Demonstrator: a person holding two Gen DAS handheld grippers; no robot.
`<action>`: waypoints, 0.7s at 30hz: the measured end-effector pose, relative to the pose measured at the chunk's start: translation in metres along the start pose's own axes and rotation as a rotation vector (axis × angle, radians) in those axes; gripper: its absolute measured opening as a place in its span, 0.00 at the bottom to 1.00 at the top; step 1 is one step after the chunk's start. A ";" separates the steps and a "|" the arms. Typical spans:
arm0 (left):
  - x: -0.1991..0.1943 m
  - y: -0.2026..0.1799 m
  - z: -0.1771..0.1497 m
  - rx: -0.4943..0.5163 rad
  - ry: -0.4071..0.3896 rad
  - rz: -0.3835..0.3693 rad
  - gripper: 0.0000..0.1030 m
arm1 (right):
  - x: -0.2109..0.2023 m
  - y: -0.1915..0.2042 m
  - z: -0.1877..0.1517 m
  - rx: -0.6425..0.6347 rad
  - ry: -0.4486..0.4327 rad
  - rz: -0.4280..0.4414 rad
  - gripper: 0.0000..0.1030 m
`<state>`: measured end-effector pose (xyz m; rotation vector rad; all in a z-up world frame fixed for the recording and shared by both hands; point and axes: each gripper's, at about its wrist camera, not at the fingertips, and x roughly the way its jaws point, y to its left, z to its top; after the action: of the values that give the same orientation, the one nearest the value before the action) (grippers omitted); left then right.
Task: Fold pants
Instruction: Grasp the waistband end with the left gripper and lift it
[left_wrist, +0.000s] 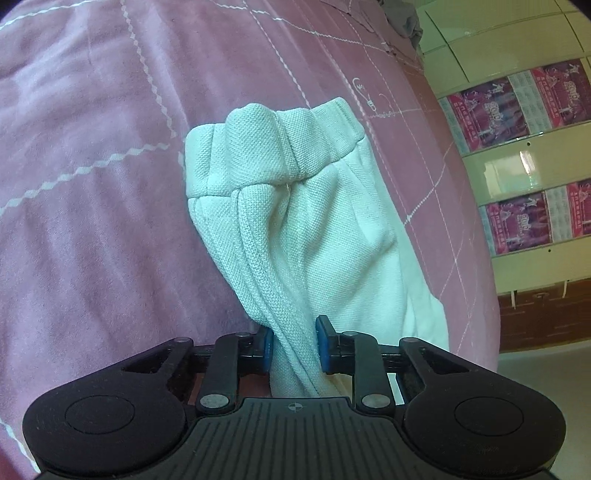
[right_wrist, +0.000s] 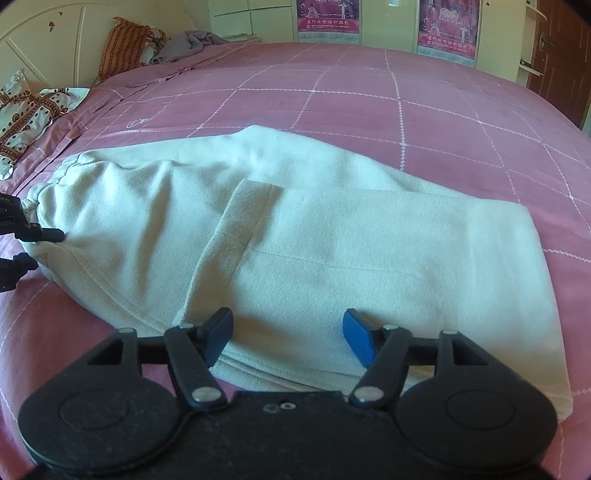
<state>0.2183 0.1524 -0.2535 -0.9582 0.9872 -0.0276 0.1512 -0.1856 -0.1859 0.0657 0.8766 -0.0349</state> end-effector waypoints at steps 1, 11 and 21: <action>0.001 -0.001 0.000 0.005 -0.009 -0.009 0.23 | 0.000 0.000 0.000 0.003 0.000 -0.001 0.65; 0.014 0.009 0.027 -0.111 -0.083 -0.017 0.32 | 0.000 0.000 -0.001 0.000 0.000 -0.006 0.65; 0.018 0.007 0.031 -0.097 -0.107 -0.006 0.19 | 0.002 0.002 0.000 -0.004 -0.008 -0.017 0.66</action>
<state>0.2482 0.1698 -0.2652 -1.0412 0.8927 0.0663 0.1524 -0.1832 -0.1876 0.0540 0.8689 -0.0493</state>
